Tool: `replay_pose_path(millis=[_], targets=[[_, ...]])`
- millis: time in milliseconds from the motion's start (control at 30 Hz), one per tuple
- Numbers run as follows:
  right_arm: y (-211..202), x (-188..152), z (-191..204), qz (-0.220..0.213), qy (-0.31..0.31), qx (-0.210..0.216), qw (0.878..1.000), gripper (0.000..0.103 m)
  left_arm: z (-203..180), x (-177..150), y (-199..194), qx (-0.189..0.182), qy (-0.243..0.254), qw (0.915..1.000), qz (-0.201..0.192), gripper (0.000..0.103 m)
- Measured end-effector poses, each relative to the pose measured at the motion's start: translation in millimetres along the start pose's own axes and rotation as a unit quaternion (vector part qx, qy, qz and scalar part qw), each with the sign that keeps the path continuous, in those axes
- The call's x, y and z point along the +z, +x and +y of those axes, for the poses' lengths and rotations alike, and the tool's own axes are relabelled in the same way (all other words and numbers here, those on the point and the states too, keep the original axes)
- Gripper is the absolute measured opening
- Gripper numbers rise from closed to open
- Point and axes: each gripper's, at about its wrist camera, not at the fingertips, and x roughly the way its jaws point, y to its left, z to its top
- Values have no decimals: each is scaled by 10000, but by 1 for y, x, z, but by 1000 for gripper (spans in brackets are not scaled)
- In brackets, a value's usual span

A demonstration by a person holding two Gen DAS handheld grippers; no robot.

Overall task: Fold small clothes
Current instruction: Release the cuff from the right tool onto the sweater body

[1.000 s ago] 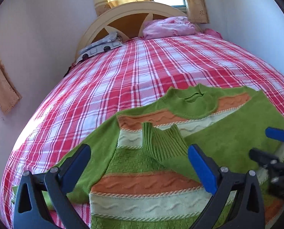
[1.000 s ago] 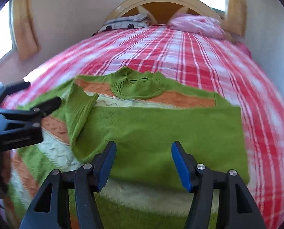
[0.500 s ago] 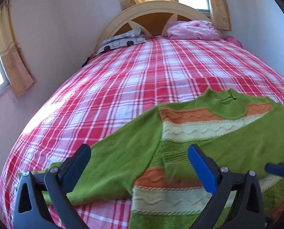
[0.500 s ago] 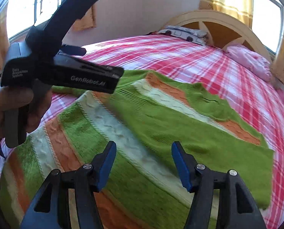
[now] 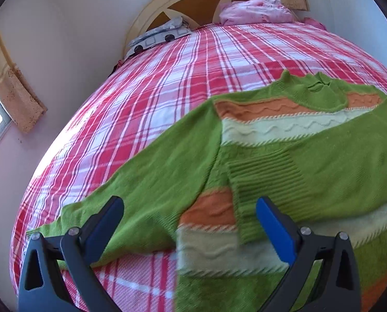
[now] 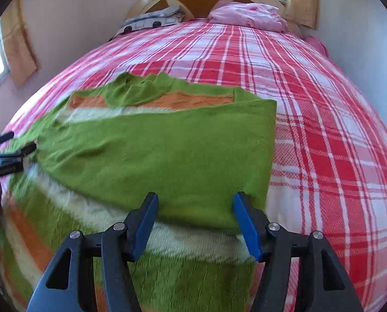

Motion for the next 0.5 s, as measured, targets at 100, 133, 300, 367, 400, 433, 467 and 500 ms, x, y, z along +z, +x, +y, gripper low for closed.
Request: replay_pose_path(millis=[100, 133, 300, 367, 400, 433, 467, 500], targets=[[-15, 7, 19, 62, -154, -22, 9999, 62, 28, -13, -9, -231, -271, 9994, 12, 103], [-22, 14, 30, -97, -242, -119, 9996, 62, 41, -18, -12, -217, -398, 9990, 12, 103], [-7, 41, 77, -295, -424, 105, 9986, 62, 101, -44, -17, 142, -1054, 9943, 62, 103], [17, 49, 97, -133, -394, -15, 9991, 62, 125, -56, -15, 383, -1292, 9908, 151, 103], [27, 50, 105, -95, -408, -29, 9991, 62, 137, -63, -14, 480, -1405, 9887, 202, 103], [34, 50, 112, -18, -435, 33, 9990, 62, 147, -68, -12, 546, -1497, 9869, 269, 103], [44, 48, 121, 121, -474, 131, 9987, 62, 159, -75, -11, 595, -1610, 9846, 341, 103], [48, 43, 130, 145, -501, 122, 9986, 62, 170, -82, -9, 643, -1739, 9818, 401, 103]])
